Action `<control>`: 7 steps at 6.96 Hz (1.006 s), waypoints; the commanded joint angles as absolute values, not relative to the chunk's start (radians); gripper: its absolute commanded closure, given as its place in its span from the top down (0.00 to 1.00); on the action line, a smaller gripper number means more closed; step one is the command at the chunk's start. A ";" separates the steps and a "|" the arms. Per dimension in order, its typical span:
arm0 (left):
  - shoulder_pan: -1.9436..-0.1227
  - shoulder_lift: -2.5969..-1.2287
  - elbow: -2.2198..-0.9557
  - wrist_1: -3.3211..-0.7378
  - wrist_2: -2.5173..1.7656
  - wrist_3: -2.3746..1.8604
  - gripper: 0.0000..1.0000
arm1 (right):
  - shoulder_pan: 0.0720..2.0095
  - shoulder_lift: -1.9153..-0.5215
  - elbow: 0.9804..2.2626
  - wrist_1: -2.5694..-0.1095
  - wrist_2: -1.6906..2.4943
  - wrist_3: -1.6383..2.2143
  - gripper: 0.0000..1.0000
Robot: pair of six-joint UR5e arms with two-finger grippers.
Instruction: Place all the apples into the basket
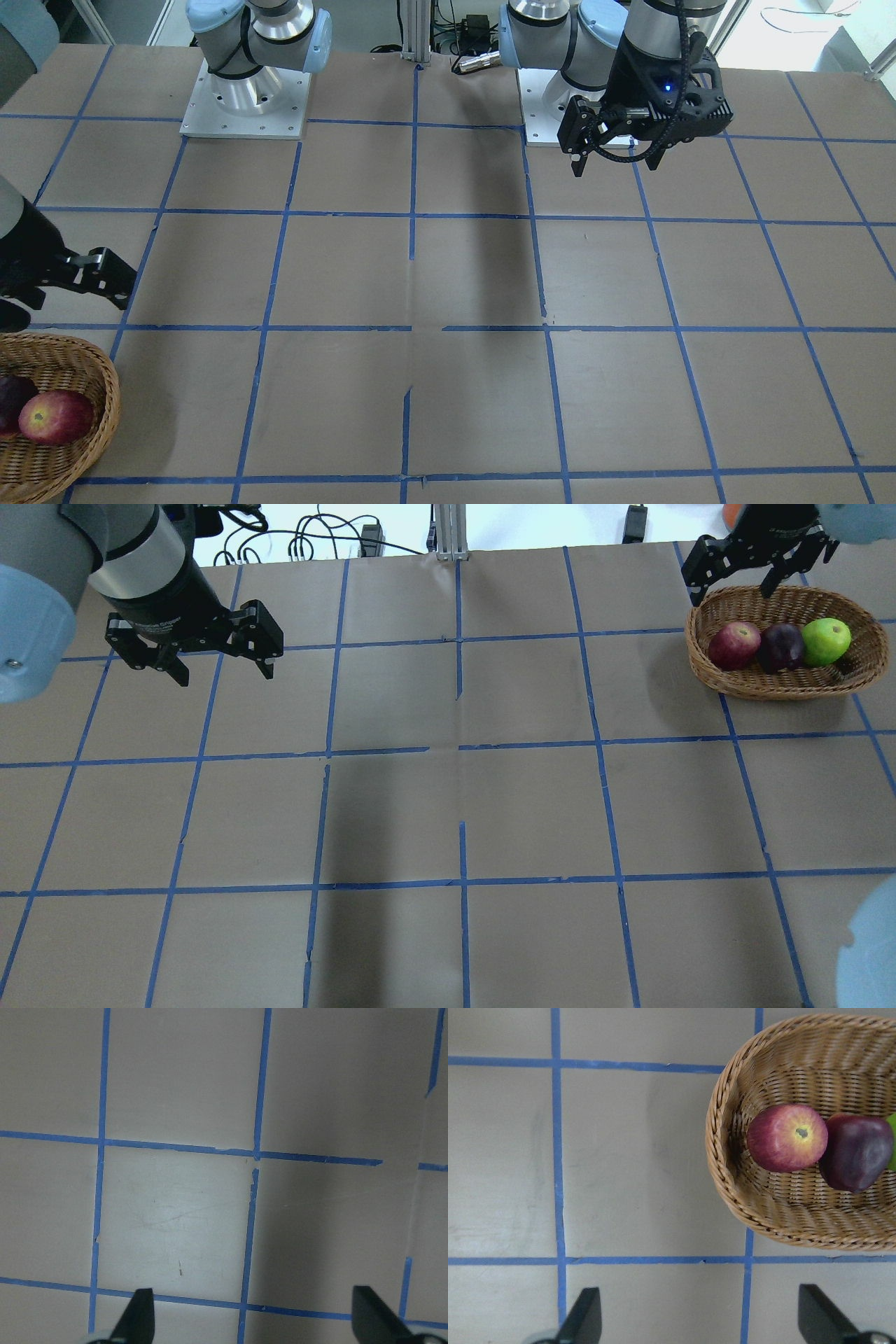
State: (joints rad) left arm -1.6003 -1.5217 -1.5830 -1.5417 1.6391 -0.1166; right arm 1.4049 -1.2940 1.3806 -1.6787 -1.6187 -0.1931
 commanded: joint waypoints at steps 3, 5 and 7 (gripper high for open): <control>-1.603 -1.522 -1.583 -1.540 1.635 -0.117 1.00 | 1.546 -1.388 1.422 -1.555 -1.586 -0.047 1.00; -1.600 -1.522 -1.582 -1.537 1.635 -0.115 1.00 | 1.549 -1.451 1.431 -1.430 -1.586 -0.051 1.00; -1.600 -1.522 -1.583 -1.539 1.637 -0.115 1.00 | 1.554 -1.515 1.468 -1.410 -1.586 -0.054 1.00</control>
State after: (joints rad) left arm -1.5999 -1.5217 -1.5825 -1.5375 1.6362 -0.1152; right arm 1.5505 -1.4708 1.4423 -1.4288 -1.5865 -0.0526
